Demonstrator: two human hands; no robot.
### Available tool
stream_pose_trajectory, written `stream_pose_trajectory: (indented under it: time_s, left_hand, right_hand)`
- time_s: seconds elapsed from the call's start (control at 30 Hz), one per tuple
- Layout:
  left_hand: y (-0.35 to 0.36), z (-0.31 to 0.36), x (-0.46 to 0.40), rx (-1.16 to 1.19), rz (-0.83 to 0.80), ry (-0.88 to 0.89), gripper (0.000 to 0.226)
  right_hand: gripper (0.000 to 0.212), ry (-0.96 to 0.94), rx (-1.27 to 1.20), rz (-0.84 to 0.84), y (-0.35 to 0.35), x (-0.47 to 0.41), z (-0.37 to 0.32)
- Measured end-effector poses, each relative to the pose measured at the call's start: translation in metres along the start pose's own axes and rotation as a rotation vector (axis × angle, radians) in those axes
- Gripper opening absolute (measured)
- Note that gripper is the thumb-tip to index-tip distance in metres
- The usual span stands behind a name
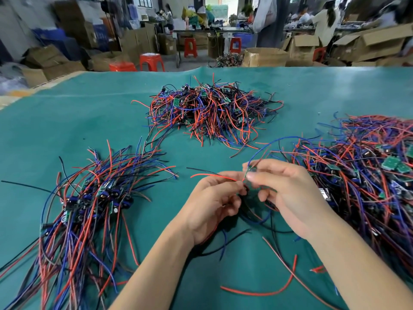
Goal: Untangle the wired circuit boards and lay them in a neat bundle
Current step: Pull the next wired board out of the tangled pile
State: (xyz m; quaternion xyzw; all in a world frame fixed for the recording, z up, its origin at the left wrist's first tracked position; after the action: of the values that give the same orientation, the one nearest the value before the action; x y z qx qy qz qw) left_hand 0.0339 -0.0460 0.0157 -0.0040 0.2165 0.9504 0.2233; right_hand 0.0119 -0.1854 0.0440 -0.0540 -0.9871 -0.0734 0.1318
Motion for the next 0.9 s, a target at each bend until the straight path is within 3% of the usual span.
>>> stream_pose_trajectory:
  time_s: [0.13, 0.3, 0.47, 0.6, 0.8, 0.9]
  left_hand:
    - [-0.001, 0.001, -0.001, 0.161, 0.094, -0.03, 0.035]
    - [-0.009, 0.002, -0.004, 0.247, 0.236, 0.045, 0.019]
    - [-0.005, 0.004, -0.003, 0.095, 0.052, 0.082, 0.017]
    - [0.005, 0.0, 0.002, 0.032, -0.144, 0.042, 0.019]
    - [0.003, -0.001, 0.003, -0.136, -0.147, 0.089, 0.017]
    - [0.003, 0.0, 0.002, -0.158, -0.175, 0.08, 0.021]
  right_hand:
    - [0.011, 0.0, -0.355, -0.037, -0.015, 0.002, -0.016]
    - [0.014, 0.04, -0.613, -0.051, -0.03, 0.003, -0.024]
    - [0.009, 0.048, -0.364, -0.083, -0.016, 0.001, -0.014]
    - [0.02, 0.023, -0.156, -0.032, -0.003, -0.002, -0.001]
    - [0.014, -0.043, -0.001, 0.037, -0.008, -0.002, -0.001]
    - [0.022, -0.135, 0.1, 0.12, -0.014, -0.005, -0.003]
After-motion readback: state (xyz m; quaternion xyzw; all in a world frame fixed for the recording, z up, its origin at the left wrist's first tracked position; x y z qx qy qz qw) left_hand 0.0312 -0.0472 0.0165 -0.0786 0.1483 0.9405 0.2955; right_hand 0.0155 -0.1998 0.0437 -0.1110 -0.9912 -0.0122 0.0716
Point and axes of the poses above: each hand's wrist, its own x-axis away from the middle knuckle, its own y-axis out of the palm, z = x × y, the point moved 5 cm from there along -x, towards the middle knuckle, and after that the axes turned 15 degrees about y, right-handed, at the moved point
